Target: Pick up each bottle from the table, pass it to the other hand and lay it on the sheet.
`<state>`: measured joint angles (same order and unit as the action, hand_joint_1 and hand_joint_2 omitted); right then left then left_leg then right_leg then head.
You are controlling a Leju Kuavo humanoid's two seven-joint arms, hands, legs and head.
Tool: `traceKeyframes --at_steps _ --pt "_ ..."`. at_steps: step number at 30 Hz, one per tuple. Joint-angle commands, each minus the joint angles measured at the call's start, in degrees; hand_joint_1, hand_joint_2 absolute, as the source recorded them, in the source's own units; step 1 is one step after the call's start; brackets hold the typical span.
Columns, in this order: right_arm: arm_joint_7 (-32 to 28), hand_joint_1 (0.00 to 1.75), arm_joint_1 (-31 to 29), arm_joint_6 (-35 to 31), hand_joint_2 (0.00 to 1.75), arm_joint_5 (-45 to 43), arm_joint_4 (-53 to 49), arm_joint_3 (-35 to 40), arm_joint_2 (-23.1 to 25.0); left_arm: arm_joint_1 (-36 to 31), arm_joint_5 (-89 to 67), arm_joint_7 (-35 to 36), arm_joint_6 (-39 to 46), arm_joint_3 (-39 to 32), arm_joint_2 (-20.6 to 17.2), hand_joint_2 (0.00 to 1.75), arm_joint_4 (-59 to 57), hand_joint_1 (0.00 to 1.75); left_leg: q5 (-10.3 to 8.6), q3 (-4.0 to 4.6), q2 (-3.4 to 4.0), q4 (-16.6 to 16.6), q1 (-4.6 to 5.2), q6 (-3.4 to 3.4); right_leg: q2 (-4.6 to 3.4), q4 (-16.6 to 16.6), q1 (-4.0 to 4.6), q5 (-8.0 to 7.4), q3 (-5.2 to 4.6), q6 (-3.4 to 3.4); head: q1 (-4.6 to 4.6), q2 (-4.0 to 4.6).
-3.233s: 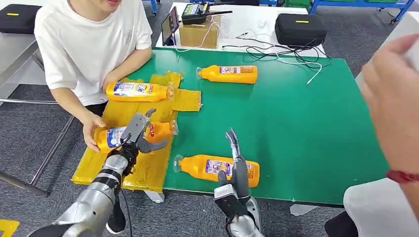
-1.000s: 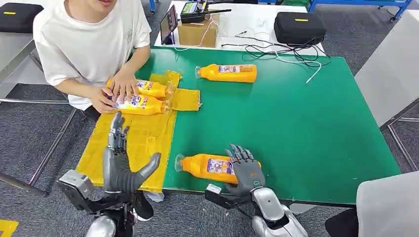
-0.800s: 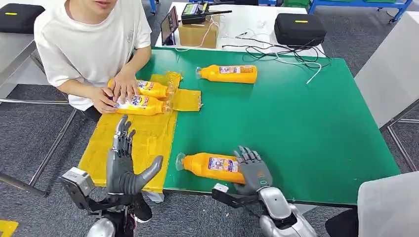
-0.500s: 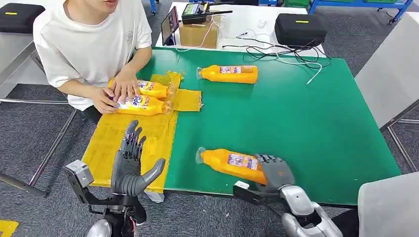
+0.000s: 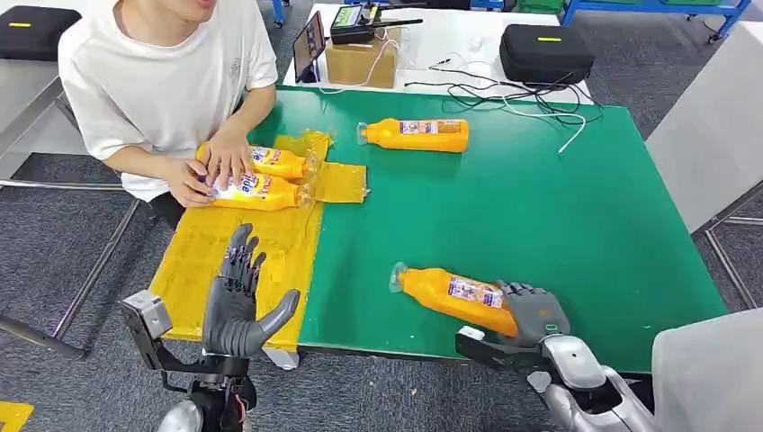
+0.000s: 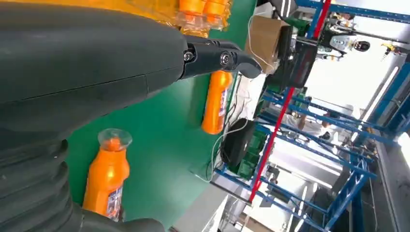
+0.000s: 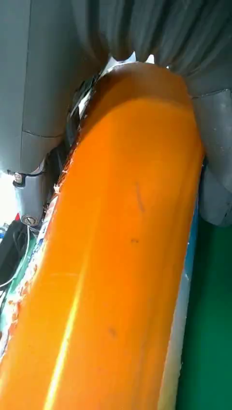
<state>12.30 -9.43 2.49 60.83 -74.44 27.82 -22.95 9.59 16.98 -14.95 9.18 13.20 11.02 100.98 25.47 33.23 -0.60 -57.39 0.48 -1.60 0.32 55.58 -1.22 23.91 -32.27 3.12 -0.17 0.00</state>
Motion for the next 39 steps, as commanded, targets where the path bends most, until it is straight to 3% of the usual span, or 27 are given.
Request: traceKeyframes --at_steps 1,4,9,12,21,23,25,27,29,34,35,39 --pt "-10.0 1.75 -1.6 -2.2 1.75 -10.5 10.1 -1.6 3.7 -2.4 0.2 -0.3 1.7 0.4 -0.6 1.75 -4.9 0.0 -0.01 -0.09 0.01 0.1 -0.11 0.14 0.01 -0.1 0.12 -0.03 0.13 -0.16 0.02 0.0" --pt "-18.6 1.75 -0.8 -3.7 1.75 -20.0 11.8 -4.6 7.6 -3.5 -0.1 -2.4 4.0 1.6 -0.6 1.75 -6.0 0.0 -0.01 -0.09 0.08 0.1 -0.11 0.12 -0.03 -0.1 0.12 -0.05 0.12 -0.16 0.02 -0.02" --pt "-20.1 1.75 0.4 -6.0 1.75 -21.7 10.2 -5.4 9.8 -2.6 0.3 -3.4 4.6 2.3 -0.7 1.75 -6.0 0.0 0.02 -0.17 0.19 0.1 -0.14 0.13 -0.13 -0.1 0.15 -0.05 0.15 -0.17 0.04 0.0" --pt "-25.7 1.75 2.3 -11.2 1.75 -26.0 7.3 -9.7 14.8 -0.9 2.2 -3.1 4.6 4.0 -0.8 1.75 -5.9 0.0 0.03 -0.13 0.35 0.1 -0.16 0.19 -0.27 -0.1 0.18 -0.11 0.03 -0.33 0.02 0.0" --pt "-29.0 1.75 5.6 -17.2 1.75 -28.0 -1.4 -14.8 17.3 4.3 5.4 -6.3 7.8 8.4 -2.2 1.75 -7.1 0.0 0.04 0.33 0.36 0.1 -0.09 0.09 -0.29 0.0 0.08 -0.07 -0.4 -0.21 0.02 0.0" --pt "-33.1 1.75 6.3 -18.5 1.75 -30.7 -3.4 -15.4 19.6 3.9 4.5 -7.3 9.6 9.7 -2.6 1.75 -6.6 0.0 0.07 0.39 0.38 0.1 -0.1 0.11 -0.31 0.0 0.09 -0.04 -0.45 -0.24 0.02 -0.02" --pt "-34.0 1.75 7.9 -17.2 1.75 -33.9 -7.0 -14.2 21.7 3.8 6.9 -5.3 7.7 11.2 -4.1 1.75 -8.0 0.0 0.11 0.43 0.41 0.0 -0.14 0.16 -0.34 0.0 0.13 -0.02 -0.49 -0.3 0.02 -0.02" --pt "-33.1 1.75 10.1 -11.9 1.75 -39.8 -10.7 -11.9 22.2 4.3 8.5 -4.3 6.9 12.2 -5.7 1.75 -9.4 0.0 0.05 0.55 0.33 0.1 -0.08 0.13 -0.29 0.0 0.07 -0.06 -0.6 -0.25 0.04 0.0" --pt "-33.1 1.75 9.9 -12.1 1.75 -40.0 -10.8 -9.7 22.6 3.3 10.0 -4.4 4.2 13.4 -6.2 1.75 -11.8 0.0 0.07 0.49 0.37 0.1 -0.09 0.15 -0.33 0.0 0.08 -0.04 -0.55 -0.27 0.02 -0.02" --pt "-33.8 1.75 5.1 -11.2 1.75 -39.9 -5.9 -5.0 23.0 -0.2 11.0 -4.5 0.1 15.5 -7.8 1.75 -15.1 0.0 0.06 0.47 0.46 0.1 -0.15 0.19 -0.4 0.0 0.15 -0.07 -0.59 -0.32 0.0 -0.02" --pt "-32.8 1.75 3.8 -7.1 1.75 -41.0 -4.1 -2.5 22.8 -0.6 11.5 -5.1 -0.8 15.3 -7.3 1.75 -15.1 0.0 0.04 0.54 0.48 0.1 -0.12 0.14 -0.41 0.0 0.12 -0.1 -0.65 -0.27 0.02 0.0" --pt "-34.0 1.75 0.6 -1.5 1.75 -38.7 -0.1 5.8 22.9 -1.4 13.1 -4.9 -2.3 14.4 -6.0 1.75 -14.5 0.0 0.04 0.57 0.5 0.1 -0.15 0.12 -0.42 0.0 0.14 -0.11 -0.65 -0.24 0.02 -0.02"
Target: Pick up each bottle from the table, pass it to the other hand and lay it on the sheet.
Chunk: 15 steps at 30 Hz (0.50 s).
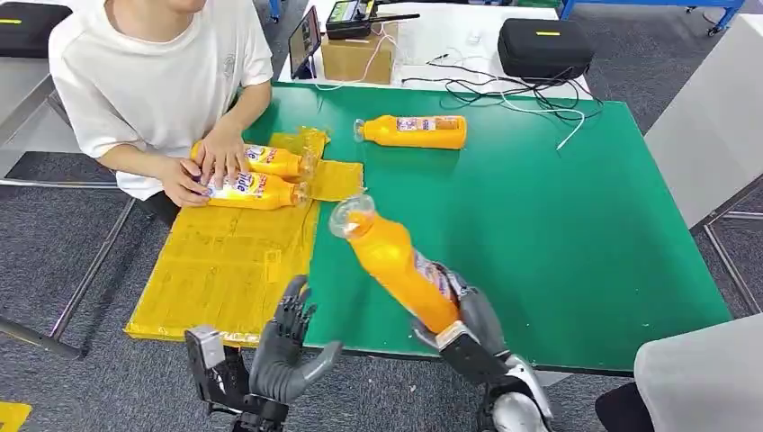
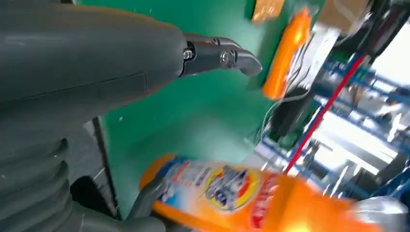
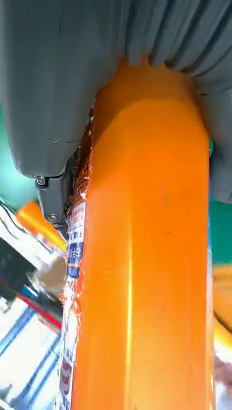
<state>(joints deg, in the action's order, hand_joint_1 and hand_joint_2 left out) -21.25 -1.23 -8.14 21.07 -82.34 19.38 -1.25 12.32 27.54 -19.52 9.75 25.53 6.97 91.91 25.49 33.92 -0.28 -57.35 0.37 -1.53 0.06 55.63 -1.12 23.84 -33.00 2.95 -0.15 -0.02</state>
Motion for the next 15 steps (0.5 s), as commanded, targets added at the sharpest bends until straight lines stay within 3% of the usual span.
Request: traceKeyframes --at_steps 1,12,15 --pt "-0.1 1.75 -9.0 9.1 1.75 1.9 9.5 17.2 2.1 -4.4 2.6 -0.3 -3.0 1.6 -1.5 1.75 -4.9 0.0 0.06 -0.22 0.25 0.1 -0.06 0.1 -0.23 -0.1 0.07 -0.03 0.16 -0.13 0.0 0.02" --pt "0.2 1.75 -9.8 8.2 1.75 1.8 10.5 18.4 2.0 -4.3 2.7 -0.1 -3.3 1.5 -1.4 1.75 -4.5 0.0 0.02 -0.16 0.07 0.0 -0.04 0.08 -0.08 0.0 0.04 -0.01 0.15 -0.08 0.02 0.02" --pt "1.2 1.75 -13.0 8.7 1.75 2.5 16.9 21.3 3.4 -4.1 4.6 -0.1 -5.9 1.5 -1.3 1.75 -2.7 0.0 0.01 -0.12 0.01 0.0 -0.02 0.07 -0.03 0.0 0.02 -0.01 0.13 -0.08 0.02 0.02"
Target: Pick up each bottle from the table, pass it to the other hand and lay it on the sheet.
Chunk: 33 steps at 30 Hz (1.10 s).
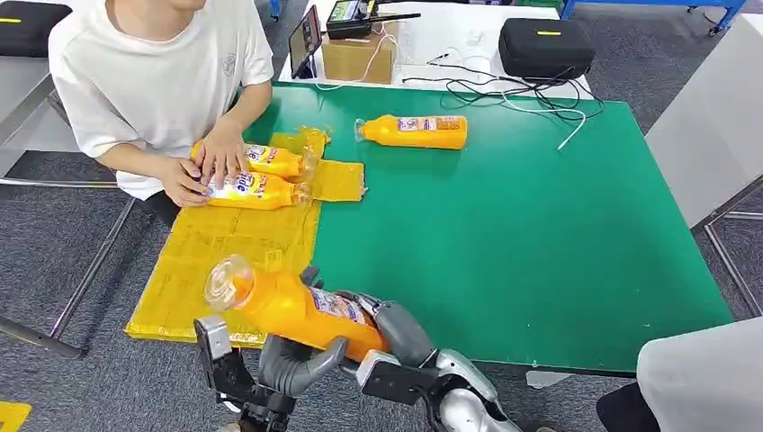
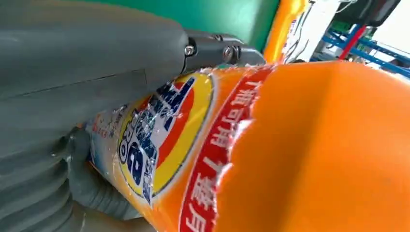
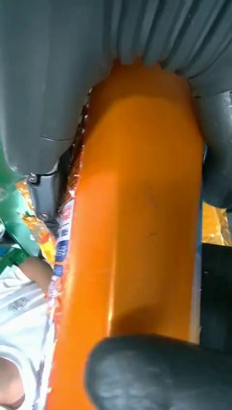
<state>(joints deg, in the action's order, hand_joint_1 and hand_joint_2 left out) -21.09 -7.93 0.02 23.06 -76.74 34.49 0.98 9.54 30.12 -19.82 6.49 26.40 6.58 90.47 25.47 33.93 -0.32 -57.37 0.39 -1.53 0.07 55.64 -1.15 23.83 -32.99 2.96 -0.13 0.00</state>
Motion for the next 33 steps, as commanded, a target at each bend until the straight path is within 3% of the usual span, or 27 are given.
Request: traceKeyframes --at_steps 1,9,10,11,12,13,14,15,22,27,29,33 --pt "1.3 1.75 -7.8 1.1 1.75 0.9 14.5 7.7 2.1 -1.3 2.0 -0.2 -2.6 0.4 -0.5 1.75 -0.1 0.0 0.08 -0.25 0.22 0.0 -0.11 0.14 -0.2 -0.1 0.12 -0.01 0.21 -0.17 0.0 0.0" --pt "0.2 1.75 -9.5 2.7 1.75 -0.3 21.8 13.1 3.5 -2.5 2.3 -0.8 -0.6 -1.7 0.8 1.75 1.6 0.03 0.04 -0.2 0.03 0.0 -0.13 0.13 0.03 -0.1 0.14 0.03 0.19 -0.15 0.0 0.0" --pt "-0.2 1.75 -9.5 2.3 1.75 -1.0 21.4 12.8 3.4 -2.5 3.7 -0.4 -1.9 -1.9 0.8 1.75 1.3 1.57 0.03 -0.21 0.01 0.0 -0.13 0.11 0.05 -0.1 0.14 0.03 0.18 -0.13 -0.04 0.0" --pt "-0.3 1.75 -9.3 2.1 1.75 -1.5 20.9 12.7 3.4 -2.4 4.7 0.0 -2.8 -2.1 0.9 1.75 1.1 1.75 0.02 -0.17 -0.02 0.0 -0.1 0.09 0.07 -0.1 0.11 0.03 0.15 -0.1 -0.02 0.0" --pt "-0.4 1.75 -8.9 1.6 1.75 -1.9 20.2 12.2 3.6 -2.1 6.8 1.0 -4.2 -2.3 0.9 1.75 1.1 1.75 0.0 -0.12 0.02 0.0 -0.09 0.07 0.04 0.0 0.09 0.01 0.08 -0.07 -0.02 -0.02" --pt "-0.7 0.14 -8.1 0.2 1.75 -2.6 18.9 11.3 4.2 -1.8 7.0 1.0 -5.0 -2.1 0.6 1.75 1.3 1.75 0.06 -0.21 0.01 0.0 -0.12 0.11 0.06 0.0 0.13 0.07 0.19 -0.12 -0.02 0.0" --pt "-0.9 0.0 -7.9 0.0 1.75 -2.8 18.3 11.2 4.4 -1.7 7.0 0.8 -5.3 -2.0 0.6 1.75 1.3 1.75 0.03 -0.17 0.0 0.0 -0.1 0.09 0.08 0.0 0.1 0.06 0.15 -0.1 -0.02 -0.02" --pt "-1.0 0.0 -7.7 -0.2 0.0 -3.1 17.8 11.0 4.6 -1.6 7.4 0.7 -5.8 -2.0 0.6 1.75 1.3 1.75 0.01 -0.11 0.0 0.0 -0.09 0.07 0.07 0.0 0.08 0.03 0.07 -0.07 -0.02 0.0" --pt "-0.4 0.0 -3.9 -12.4 0.0 -2.0 9.5 7.4 7.1 -1.2 5.3 1.1 -2.9 -2.1 0.3 1.75 1.2 1.75 0.03 -0.04 -0.01 0.0 -0.08 0.1 0.08 0.0 0.09 0.06 0.02 -0.11 0.0 0.0" --pt "-5.7 0.0 0.6 -13.7 0.0 -7.4 2.8 5.6 7.3 -2.1 6.4 1.4 -1.7 -2.9 0.5 1.75 0.5 1.75 0.01 -0.01 0.01 0.0 -0.04 0.07 0.05 0.0 0.04 0.04 -0.04 -0.08 0.0 -0.02" --pt "-7.8 0.0 3.7 -16.6 0.0 -7.9 0.5 4.5 6.4 -1.7 3.2 0.9 2.4 -2.6 1.5 1.75 0.7 1.75 0.02 -0.04 -0.07 0.0 -0.07 0.1 0.13 0.0 0.07 0.07 0.02 -0.11 0.0 0.0" --pt "-8.2 0.0 4.2 -16.7 0.0 -7.9 0.3 4.5 6.0 -1.6 3.1 0.9 2.5 -2.5 1.5 1.75 0.7 1.75 0.01 -0.02 -0.02 0.0 -0.04 0.06 0.07 0.0 0.04 0.04 -0.01 -0.07 0.0 0.0"
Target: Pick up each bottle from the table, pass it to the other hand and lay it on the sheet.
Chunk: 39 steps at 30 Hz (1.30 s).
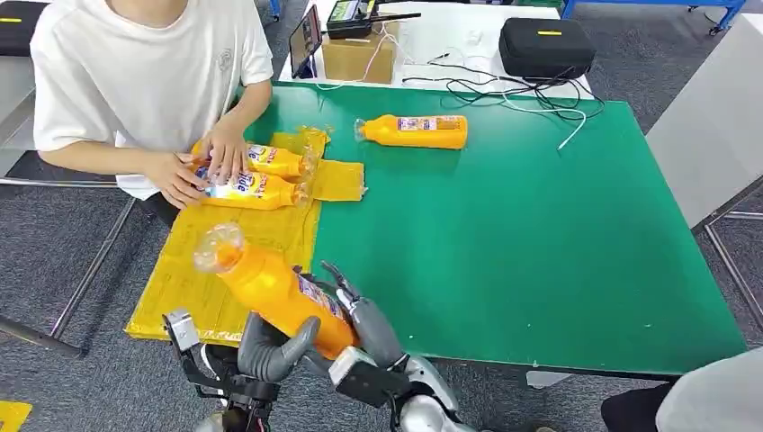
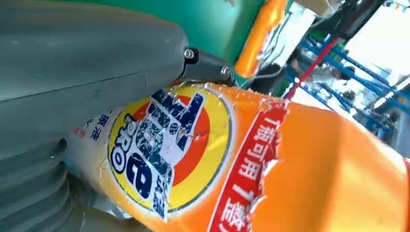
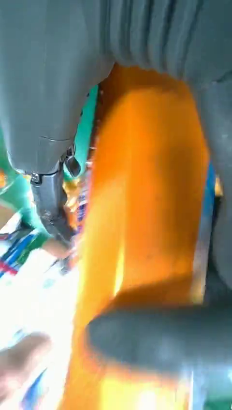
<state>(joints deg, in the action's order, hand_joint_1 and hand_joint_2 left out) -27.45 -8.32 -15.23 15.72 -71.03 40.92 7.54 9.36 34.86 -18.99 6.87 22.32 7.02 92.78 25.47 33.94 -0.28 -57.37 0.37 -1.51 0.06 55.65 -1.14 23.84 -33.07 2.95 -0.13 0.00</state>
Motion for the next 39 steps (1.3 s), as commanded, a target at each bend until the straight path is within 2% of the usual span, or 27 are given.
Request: traceKeyframes --at_steps 1,3,5,6,8,10,19,20,24,27,29,31,35,37,38,39 --pt "-1.8 0.0 4.4 -1.5 0.0 -0.6 -5.4 -2.0 -0.5 -1.4 -1.6 0.0 2.1 1.6 1.0 1.75 -1.6 1.75 0.09 -0.13 -0.04 0.0 -0.09 0.09 0.08 0.0 0.1 0.08 0.17 -0.12 -0.04 0.0" --pt "-4.1 0.0 6.5 -5.0 0.0 -1.6 -6.6 -4.2 0.1 -2.4 -8.1 -0.5 8.8 2.3 -0.3 1.75 -2.9 1.75 0.03 -0.04 -0.08 0.0 -0.04 0.06 0.1 0.0 0.04 0.04 0.07 -0.07 0.0 -0.02" --pt "-7.2 0.0 10.3 -10.9 0.0 -1.2 -10.1 -6.5 -0.3 -4.9 -22.8 -3.1 21.9 2.4 -1.8 1.75 -7.6 1.75 0.02 -0.06 -0.11 0.0 0.0 0.07 0.12 0.0 0.0 0.05 0.08 -0.08 -0.02 0.0" --pt "-8.2 0.0 11.4 -12.9 0.0 -1.8 -11.5 -7.4 -0.4 -6.2 -27.9 -4.5 25.4 1.6 -2.0 1.75 -9.9 1.75 0.04 -0.2 -0.29 0.1 -0.08 0.13 0.31 -0.1 0.09 0.12 0.3 -0.16 0.02 0.0" --pt "-8.6 0.0 13.2 -16.6 0.0 -4.5 -14.3 -10.3 0.6 -8.4 -34.5 -4.7 28.1 -2.1 -1.8 1.75 -13.5 1.75 -0.04 -0.1 -0.29 0.1 0.0 0.08 0.3 -0.1 0.0 0.06 0.15 -0.09 0.0 0.0" --pt "-8.5 0.0 13.6 -17.5 0.0 -4.5 -15.6 -10.6 0.6 -8.7 -36.8 -3.2 27.1 -5.3 -1.3 1.75 -13.9 1.75 -0.02 -0.14 -0.26 0.1 -0.05 0.12 0.26 -0.1 0.06 0.06 0.17 -0.14 -0.04 0.0" --pt "-9.0 0.0 13.9 -19.6 0.0 -4.6 -15.9 -11.7 1.2 -9.6 -46.1 -1.8 30.2 -6.4 -1.3 1.75 -14.3 1.75 0.07 -0.18 -0.07 0.0 -0.08 0.13 0.08 -0.1 0.09 0.08 0.22 -0.15 0.0 0.0" --pt "-8.6 0.0 14.7 -19.1 0.0 -5.9 -15.9 -13.3 1.3 -12.9 -58.0 3.3 30.7 -13.2 -1.3 1.75 -19.2 1.75 0.08 -0.2 -0.01 0.0 -0.09 0.13 0.03 -0.1 0.09 0.07 0.22 -0.15 0.0 -0.02" --pt "-8.9 0.0 14.8 -18.7 0.0 -6.6 -15.6 -13.5 1.6 -13.6 -62.0 3.0 31.8 -13.6 -1.2 1.75 -21.3 1.75 0.04 -0.21 -0.02 0.1 -0.08 0.14 0.04 -0.1 0.09 0.04 0.23 -0.17 0.02 0.0" --pt "-9.3 0.0 14.3 -17.3 0.0 -8.5 -15.0 -14.0 2.2 -16.1 -75.4 8.1 30.5 -12.2 -2.5 1.75 -25.6 1.75 0.05 -0.23 -0.04 0.1 -0.11 0.16 0.09 -0.1 0.12 0.06 0.25 -0.19 -0.02 0.0" --pt "-9.5 0.0 13.8 -15.9 0.0 -9.0 -14.1 -13.6 2.4 -19.3 -84.8 12.6 28.7 -11.0 -4.5 1.75 -31.8 1.75 0.0 -0.16 -0.11 0.1 -0.07 0.11 0.14 -0.1 0.08 0.04 0.19 -0.13 0.0 -0.02" --pt "-9.7 0.0 13.4 -14.4 0.0 -9.8 -13.1 -12.9 2.7 -22.1 -90.8 14.1 28.8 -11.3 -5.6 1.75 -38.6 1.75 -0.02 -0.22 -0.09 0.1 -0.07 0.12 0.09 -0.1 0.07 0.02 0.24 -0.15 0.0 0.0" --pt "-9.6 0.0 13.2 -14.1 0.0 -10.3 -12.1 -12.2 3.0 -24.1 -93.1 14.1 28.4 -12.6 -6.2 1.75 -44.5 1.75 -0.01 -0.22 0.07 0.1 -0.07 0.13 -0.03 -0.1 0.07 -0.02 0.2 -0.15 -0.02 0.0" --pt "-9.3 0.0 13.1 -13.5 0.0 -11.1 -11.4 -12.2 3.1 -25.1 -96.8 16.4 26.5 -12.4 -6.9 1.75 -47.5 1.75 0.03 -0.27 0.02 0.1 -0.11 0.17 0.03 -0.1 0.12 0.03 0.29 -0.2 0.02 0.0" --pt "-9.2 0.0 13.2 -13.1 0.0 -11.6 -10.7 -12.2 3.1 -25.4 -93.2 15.9 22.9 -14.9 -6.0 1.75 -49.2 1.75 0.0 -0.13 0.04 0.1 -0.08 0.09 -0.01 -0.1 0.08 -0.01 0.14 -0.11 0.0 0.0" --pt "-9.2 0.0 13.5 -12.9 0.0 -11.9 -10.6 -12.2 3.0 -25.4 -93.8 15.8 22.7 -14.8 -6.1 1.75 -50.2 1.75 0.05 -0.23 0.07 0.1 -0.13 0.14 -0.02 -0.1 0.13 0.04 0.24 -0.18 -0.02 -0.02"
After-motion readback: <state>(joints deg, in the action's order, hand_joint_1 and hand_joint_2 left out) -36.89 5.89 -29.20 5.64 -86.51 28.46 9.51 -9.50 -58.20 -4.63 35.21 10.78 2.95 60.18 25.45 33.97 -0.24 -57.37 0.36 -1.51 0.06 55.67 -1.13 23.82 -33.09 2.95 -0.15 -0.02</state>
